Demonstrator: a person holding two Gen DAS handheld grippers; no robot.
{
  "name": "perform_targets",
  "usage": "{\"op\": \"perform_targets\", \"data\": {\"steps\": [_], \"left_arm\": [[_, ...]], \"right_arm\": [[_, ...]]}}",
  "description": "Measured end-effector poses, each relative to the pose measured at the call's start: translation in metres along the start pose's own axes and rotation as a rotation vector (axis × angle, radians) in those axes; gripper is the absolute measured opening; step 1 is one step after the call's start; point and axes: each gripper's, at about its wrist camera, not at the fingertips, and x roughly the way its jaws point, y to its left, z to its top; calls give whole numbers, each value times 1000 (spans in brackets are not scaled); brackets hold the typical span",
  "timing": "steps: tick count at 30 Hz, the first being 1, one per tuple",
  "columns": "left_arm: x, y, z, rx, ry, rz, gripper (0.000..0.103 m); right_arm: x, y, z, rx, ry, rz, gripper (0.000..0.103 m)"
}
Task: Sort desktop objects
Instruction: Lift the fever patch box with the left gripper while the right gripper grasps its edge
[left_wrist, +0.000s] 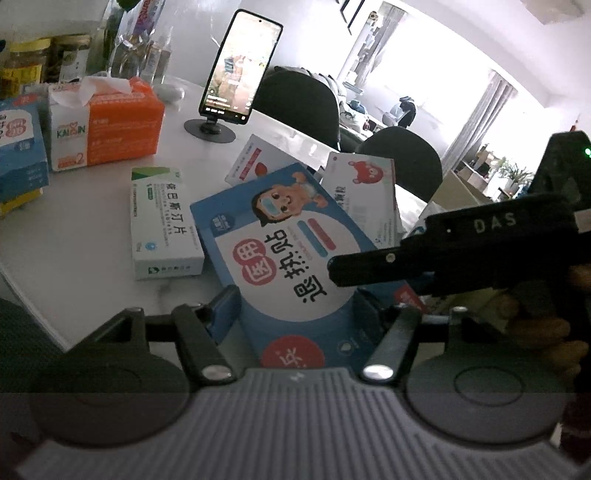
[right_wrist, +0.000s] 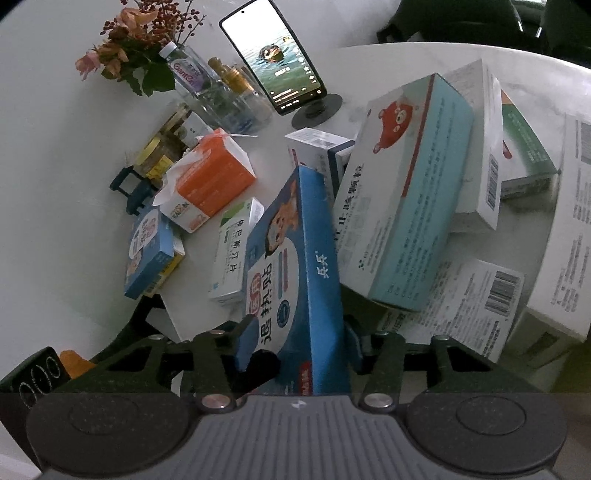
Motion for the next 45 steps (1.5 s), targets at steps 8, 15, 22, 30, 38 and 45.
{"op": "perform_targets", "data": {"steps": [8, 15, 22, 30, 38, 45], "left_arm": [[-7, 4, 5, 11, 16, -33, 67], [-5, 19, 5, -41, 50, -127, 70], [-8, 37, 5, -108, 52, -205, 73], [-9, 45, 6, -135, 54, -251, 74], [-11, 46, 8, -137, 58, -261, 75], [-16, 37, 13, -93, 54, -252, 75]], "right_arm": [[-18, 8, 3, -26, -31, 24, 49], [-12, 6, 5, -2, -9, 56, 49], [-12, 12, 7, 6, -12, 103, 45], [1, 26, 21, -38, -5, 73, 39], [21, 35, 29, -87, 17, 3, 29], [8, 38, 30, -96, -36, -29, 25]]}}
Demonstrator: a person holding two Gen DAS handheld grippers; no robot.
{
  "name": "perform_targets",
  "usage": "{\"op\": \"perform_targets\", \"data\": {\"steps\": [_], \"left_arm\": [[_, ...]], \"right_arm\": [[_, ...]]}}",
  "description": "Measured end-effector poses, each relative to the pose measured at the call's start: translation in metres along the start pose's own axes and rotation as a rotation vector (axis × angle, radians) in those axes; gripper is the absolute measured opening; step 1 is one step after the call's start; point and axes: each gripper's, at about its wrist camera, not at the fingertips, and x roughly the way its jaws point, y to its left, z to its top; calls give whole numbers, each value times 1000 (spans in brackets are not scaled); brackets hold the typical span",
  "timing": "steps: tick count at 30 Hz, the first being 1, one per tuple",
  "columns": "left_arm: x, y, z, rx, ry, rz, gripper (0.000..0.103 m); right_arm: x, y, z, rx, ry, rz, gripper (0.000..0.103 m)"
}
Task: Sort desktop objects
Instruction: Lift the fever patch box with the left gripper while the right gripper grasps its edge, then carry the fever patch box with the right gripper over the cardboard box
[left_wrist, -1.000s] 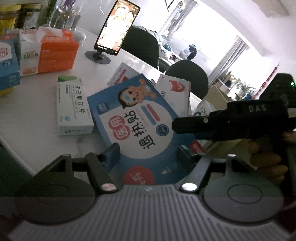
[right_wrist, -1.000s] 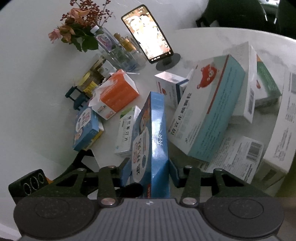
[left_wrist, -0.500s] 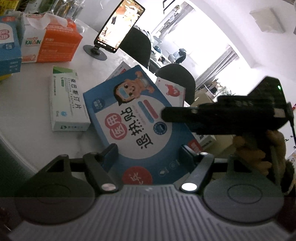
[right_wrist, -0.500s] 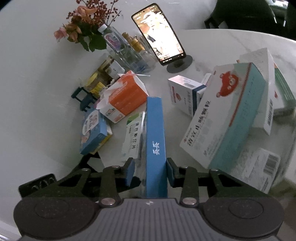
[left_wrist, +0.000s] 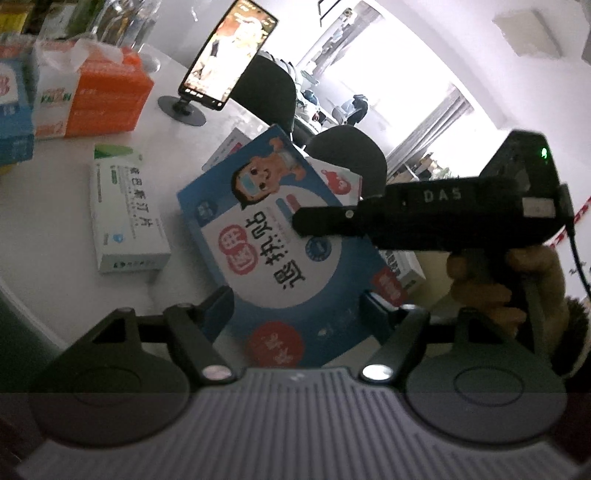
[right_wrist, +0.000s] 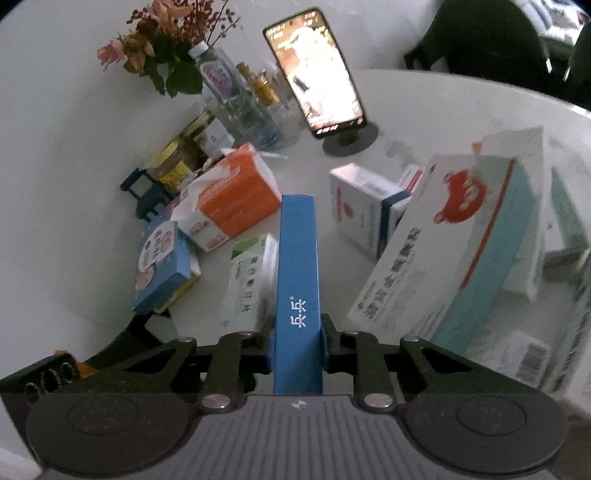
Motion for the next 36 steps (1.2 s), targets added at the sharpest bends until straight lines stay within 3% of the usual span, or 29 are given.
{"op": "perform_targets", "data": {"steps": [11, 36], "left_arm": [[1, -23, 4, 85, 4, 16, 76], [7, -49, 5, 155, 8, 35, 80]], "right_arm": [[-39, 0, 10, -14, -79, -30, 24], [-142, -36, 28, 68, -301, -115, 24]]}}
